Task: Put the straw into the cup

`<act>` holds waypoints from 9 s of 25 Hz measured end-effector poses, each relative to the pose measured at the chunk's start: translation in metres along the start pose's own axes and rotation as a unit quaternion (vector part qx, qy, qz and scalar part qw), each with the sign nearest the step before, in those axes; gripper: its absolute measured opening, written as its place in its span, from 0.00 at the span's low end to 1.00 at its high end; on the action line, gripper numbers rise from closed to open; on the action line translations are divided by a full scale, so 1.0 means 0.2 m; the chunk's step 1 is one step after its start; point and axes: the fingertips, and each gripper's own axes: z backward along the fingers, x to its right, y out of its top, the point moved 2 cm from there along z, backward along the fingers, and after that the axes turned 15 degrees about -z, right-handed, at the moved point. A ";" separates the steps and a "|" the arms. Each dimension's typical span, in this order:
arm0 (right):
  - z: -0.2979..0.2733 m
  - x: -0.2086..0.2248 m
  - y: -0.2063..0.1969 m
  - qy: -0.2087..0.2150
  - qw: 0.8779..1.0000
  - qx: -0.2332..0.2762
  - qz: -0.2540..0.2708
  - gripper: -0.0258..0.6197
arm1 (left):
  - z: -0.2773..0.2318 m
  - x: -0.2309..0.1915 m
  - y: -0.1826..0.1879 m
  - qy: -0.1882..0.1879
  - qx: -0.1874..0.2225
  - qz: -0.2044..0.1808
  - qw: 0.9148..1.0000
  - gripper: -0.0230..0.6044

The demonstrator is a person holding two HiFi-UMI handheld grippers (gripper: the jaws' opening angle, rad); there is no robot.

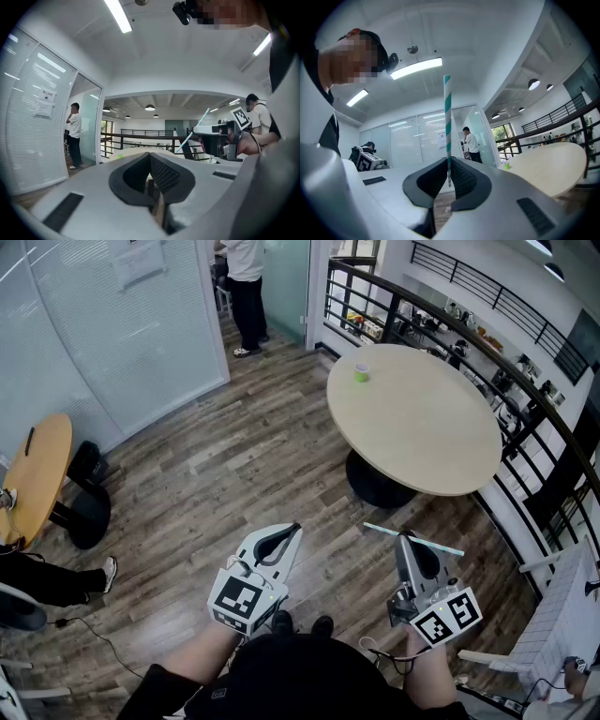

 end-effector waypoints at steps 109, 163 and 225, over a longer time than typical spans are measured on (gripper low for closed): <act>-2.48 2.06 0.58 -0.074 0.996 0.013 -0.051 0.10 | -2.69 -1.96 -0.34 -0.072 0.016 0.007 0.997 0.04; -3.21 3.41 -0.38 -0.275 0.934 -0.185 -0.134 0.10 | -3.35 -2.01 -0.95 -0.131 -0.041 0.048 0.989 0.04; -2.75 1.91 0.52 -0.116 0.993 0.001 0.018 0.08 | -2.71 -2.06 -0.29 -0.130 0.049 0.019 0.990 0.04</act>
